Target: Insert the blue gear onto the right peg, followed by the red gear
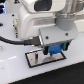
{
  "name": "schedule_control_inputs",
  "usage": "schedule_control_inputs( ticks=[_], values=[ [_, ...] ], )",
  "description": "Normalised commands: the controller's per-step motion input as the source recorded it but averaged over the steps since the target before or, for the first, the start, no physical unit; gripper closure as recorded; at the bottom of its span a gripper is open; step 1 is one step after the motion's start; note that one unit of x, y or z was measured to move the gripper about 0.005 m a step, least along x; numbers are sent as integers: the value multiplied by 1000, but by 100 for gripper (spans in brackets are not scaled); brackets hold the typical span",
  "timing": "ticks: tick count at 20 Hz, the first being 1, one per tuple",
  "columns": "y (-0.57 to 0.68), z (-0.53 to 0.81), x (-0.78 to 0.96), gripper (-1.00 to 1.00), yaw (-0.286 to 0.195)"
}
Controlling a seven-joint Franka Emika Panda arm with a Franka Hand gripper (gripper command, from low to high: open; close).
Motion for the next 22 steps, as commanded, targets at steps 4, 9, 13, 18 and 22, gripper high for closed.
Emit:
schedule_control_inputs(
  ticks=[4, 9, 13, 18, 22],
  values=[
    [0, -119, 17, 100, 0],
    [-37, -196, 165, 100, 0],
    [12, 94, 262, 100, 0],
    [-123, 125, 1, 100, 0],
    [-5, 327, 297, 100, 0]
  ],
)
